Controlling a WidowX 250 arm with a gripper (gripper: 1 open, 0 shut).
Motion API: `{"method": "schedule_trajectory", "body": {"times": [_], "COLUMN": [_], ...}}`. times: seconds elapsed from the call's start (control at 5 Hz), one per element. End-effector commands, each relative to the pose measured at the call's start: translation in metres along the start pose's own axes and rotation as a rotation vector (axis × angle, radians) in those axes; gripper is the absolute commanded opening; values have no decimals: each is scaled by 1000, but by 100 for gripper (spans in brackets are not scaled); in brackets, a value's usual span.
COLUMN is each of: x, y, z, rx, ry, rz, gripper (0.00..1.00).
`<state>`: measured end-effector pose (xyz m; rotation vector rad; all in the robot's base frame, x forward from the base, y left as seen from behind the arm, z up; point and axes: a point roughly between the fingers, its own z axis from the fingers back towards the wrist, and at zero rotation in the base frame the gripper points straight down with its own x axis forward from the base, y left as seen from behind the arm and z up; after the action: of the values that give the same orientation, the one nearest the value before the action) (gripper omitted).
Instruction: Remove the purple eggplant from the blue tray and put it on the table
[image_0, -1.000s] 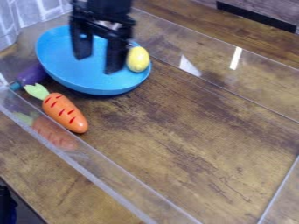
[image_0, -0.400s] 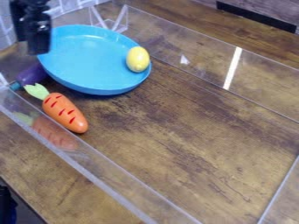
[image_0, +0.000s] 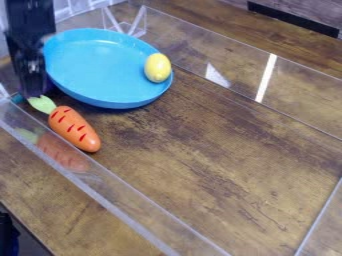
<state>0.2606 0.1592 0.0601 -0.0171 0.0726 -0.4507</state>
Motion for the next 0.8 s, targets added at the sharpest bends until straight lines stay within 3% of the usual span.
{"method": "schedule_trajectory", "body": {"times": [0.0, 0.4, 0.6], "x": [0, 7, 12], "y": [10, 16, 14], "z": [-5, -26, -31], "rx": [41, 55, 53], "ry": [-18, -11, -10], "rz": [-32, -80, -9], "gripper": [100, 100, 0]}}
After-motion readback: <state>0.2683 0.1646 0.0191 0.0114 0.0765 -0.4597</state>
